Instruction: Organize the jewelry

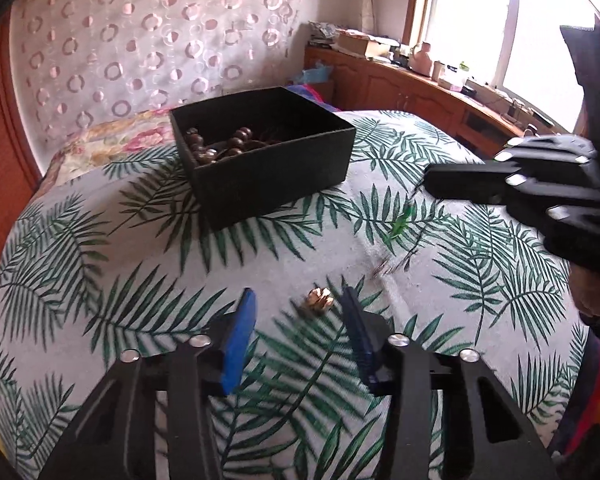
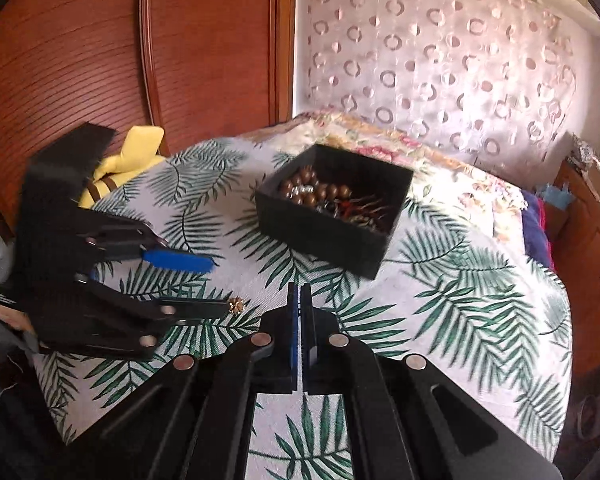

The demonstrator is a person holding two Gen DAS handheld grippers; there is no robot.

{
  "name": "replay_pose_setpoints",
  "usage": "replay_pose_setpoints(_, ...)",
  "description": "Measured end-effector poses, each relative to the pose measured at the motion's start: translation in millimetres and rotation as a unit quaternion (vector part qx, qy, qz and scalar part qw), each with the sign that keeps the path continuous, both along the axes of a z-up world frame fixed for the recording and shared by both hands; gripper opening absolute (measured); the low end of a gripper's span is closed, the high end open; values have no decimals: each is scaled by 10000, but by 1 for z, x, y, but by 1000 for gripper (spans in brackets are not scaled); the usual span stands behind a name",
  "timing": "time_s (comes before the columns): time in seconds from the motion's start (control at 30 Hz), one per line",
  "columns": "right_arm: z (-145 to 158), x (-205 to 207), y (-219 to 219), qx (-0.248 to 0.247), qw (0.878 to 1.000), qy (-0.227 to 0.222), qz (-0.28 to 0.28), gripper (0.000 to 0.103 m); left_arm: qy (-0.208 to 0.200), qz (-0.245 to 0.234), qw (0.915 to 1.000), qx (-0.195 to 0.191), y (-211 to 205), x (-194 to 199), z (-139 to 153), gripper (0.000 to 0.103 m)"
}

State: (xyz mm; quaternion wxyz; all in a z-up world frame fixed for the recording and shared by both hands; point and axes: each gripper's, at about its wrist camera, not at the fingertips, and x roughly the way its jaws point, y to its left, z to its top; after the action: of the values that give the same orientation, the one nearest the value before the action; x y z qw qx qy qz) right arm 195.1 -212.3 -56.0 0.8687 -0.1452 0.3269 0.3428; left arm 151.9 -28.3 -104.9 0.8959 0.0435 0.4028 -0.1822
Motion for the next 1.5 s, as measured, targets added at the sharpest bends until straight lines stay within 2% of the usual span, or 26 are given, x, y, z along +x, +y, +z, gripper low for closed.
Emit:
replay_pose_setpoints(0.1,9,-3,-5,29,9999,-102,-14,2,63,-63,9999,76,-9,4,-5,36)
replay_pose_setpoints(0.2,15,-4,-10,74,9998,-166,-53,2,58,-107,9997,189,-16,5,-7,27)
replay_pose_setpoints(0.23,17,-4,-11,81,9998,-188,-60,2,50,-116,9998,167,-17,5,-6,17)
replay_pose_setpoints(0.33,20,-3,-14,111,9996,-229,-76,2,49,-137,9998,158,-19,8,-5,11)
replay_pose_setpoints(0.5,26,5,-14,155,9994,-274,-121,2,-71,-14,10000,-25,-10,11,9,11)
replay_pose_setpoints(0.77,52,36,4,216,9980,-554,-197,2,-469,234,9975,-476,10,36,61,11)
replay_pose_setpoints(0.87,57,56,12,303,9981,-482,-239,2,-593,333,9964,-514,12,51,76,11)
replay_pose_setpoints(1.2,33,109,28,349,9984,-48,-448,2,-517,596,9958,-459,14,98,74,11)
replay_pose_setpoints(1.3,31,110,25,393,9978,-19,-533,7,-559,651,9952,-462,19,97,73,29)
replay_pose_setpoints(1.37,32,107,21,477,9971,-2,-586,34,-618,697,9945,-470,21,91,74,44)
replay_pose_setpoints(1.4,33,105,19,500,9968,-27,-618,40,-629,716,9944,-461,23,89,74,49)
replay_pose_setpoints(1.47,36,97,14,529,9960,-131,-713,43,-731,838,9931,-372,25,78,77,69)
replay_pose_setpoints(1.5,38,89,11,564,9953,-183,-768,43,-805,887,9921,-365,27,72,79,75)
